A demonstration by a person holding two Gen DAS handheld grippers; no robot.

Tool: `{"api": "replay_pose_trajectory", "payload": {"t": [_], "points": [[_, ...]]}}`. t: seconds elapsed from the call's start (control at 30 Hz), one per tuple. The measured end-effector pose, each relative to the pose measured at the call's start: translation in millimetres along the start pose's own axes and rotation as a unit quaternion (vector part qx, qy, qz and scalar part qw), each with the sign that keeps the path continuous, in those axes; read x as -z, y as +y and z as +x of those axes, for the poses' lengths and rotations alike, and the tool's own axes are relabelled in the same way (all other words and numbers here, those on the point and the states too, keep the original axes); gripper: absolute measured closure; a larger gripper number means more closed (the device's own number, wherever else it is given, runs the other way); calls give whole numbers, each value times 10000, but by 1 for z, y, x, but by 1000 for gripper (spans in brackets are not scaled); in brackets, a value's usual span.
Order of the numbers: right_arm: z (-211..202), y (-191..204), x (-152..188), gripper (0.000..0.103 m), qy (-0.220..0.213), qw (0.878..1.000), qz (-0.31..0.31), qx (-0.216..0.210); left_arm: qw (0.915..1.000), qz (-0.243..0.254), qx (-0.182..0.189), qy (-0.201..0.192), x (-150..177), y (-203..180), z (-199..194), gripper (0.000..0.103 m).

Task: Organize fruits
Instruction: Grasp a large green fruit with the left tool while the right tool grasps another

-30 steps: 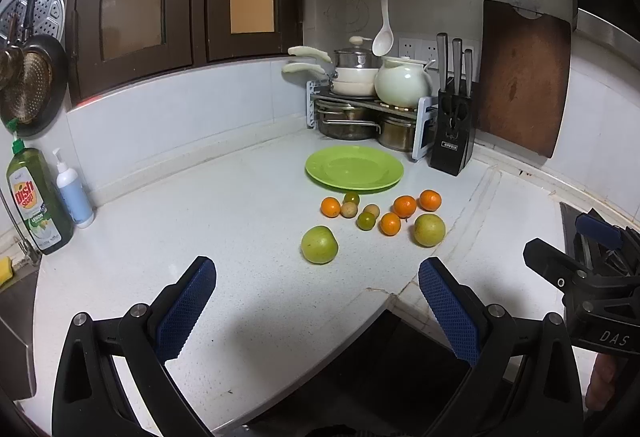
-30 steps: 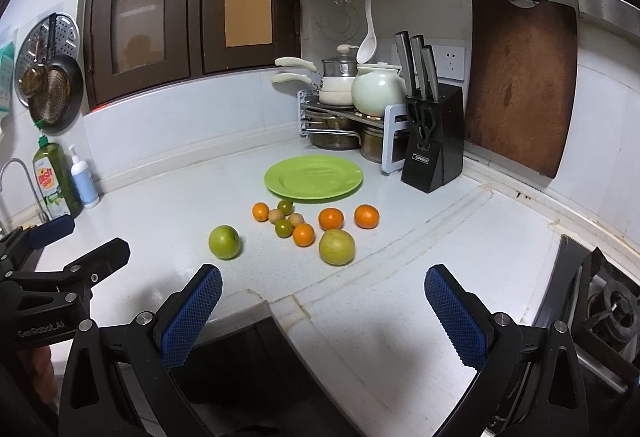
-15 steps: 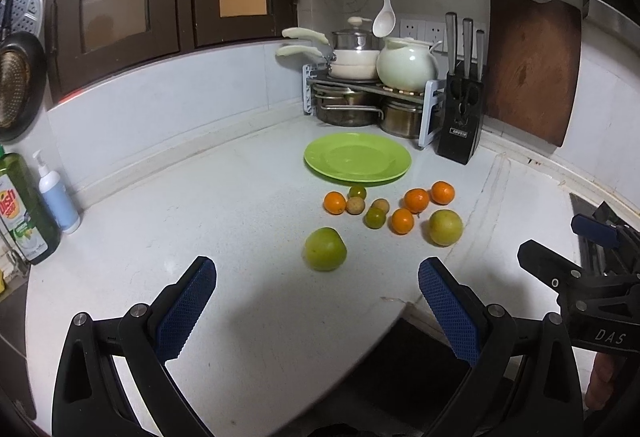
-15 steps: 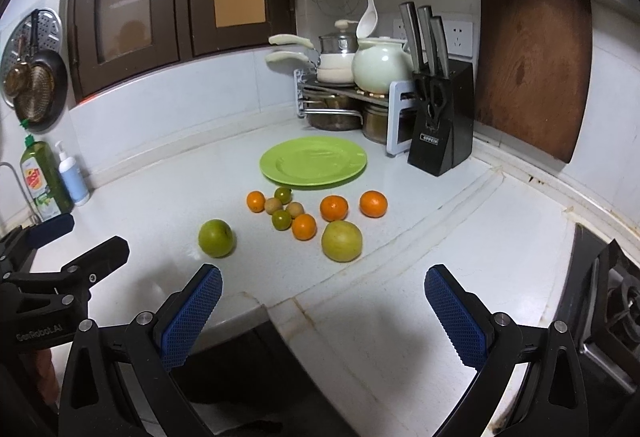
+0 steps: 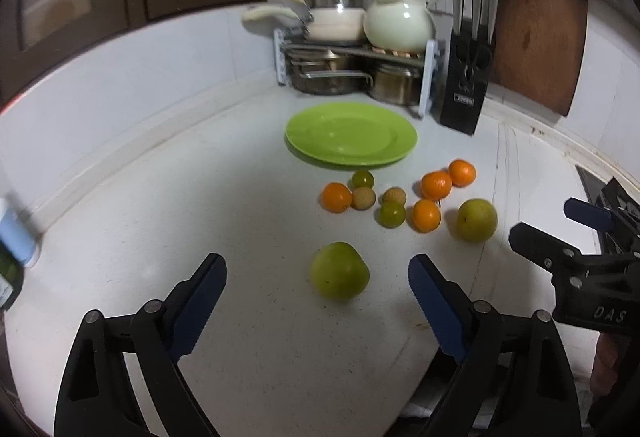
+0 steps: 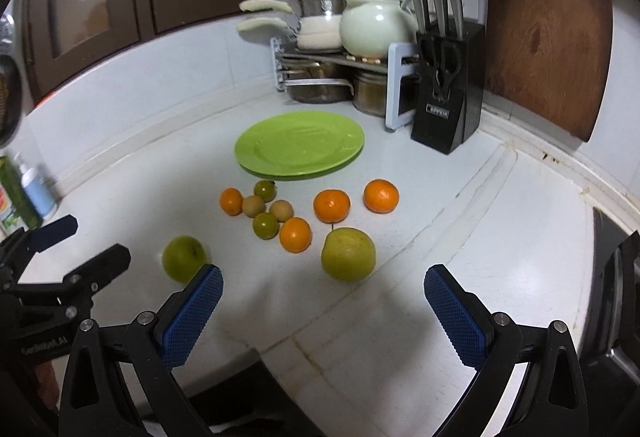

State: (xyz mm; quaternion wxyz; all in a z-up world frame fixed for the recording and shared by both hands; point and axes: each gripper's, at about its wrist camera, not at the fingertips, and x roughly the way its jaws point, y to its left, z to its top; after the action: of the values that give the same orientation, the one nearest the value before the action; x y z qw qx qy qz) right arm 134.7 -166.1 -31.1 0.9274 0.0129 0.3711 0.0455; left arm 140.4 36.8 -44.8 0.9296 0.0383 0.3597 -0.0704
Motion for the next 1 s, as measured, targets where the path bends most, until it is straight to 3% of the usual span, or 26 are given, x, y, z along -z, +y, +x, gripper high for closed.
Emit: {"api": "replay_pose_trajectory", "payload": {"t": [0.23, 0.57, 1.0], "points": [[33, -3, -2, 6, 411, 9991, 62, -46, 9993, -152, 123, 328, -1, 1, 27, 15], [81, -22, -3, 17, 897, 9945, -259, -479, 9957, -579, -317, 647, 7, -10, 56, 23], [105, -35, -14, 27, 1080, 9903, -436, -753, 9912, -801, -414, 973, 8, -13, 78, 36]]}}
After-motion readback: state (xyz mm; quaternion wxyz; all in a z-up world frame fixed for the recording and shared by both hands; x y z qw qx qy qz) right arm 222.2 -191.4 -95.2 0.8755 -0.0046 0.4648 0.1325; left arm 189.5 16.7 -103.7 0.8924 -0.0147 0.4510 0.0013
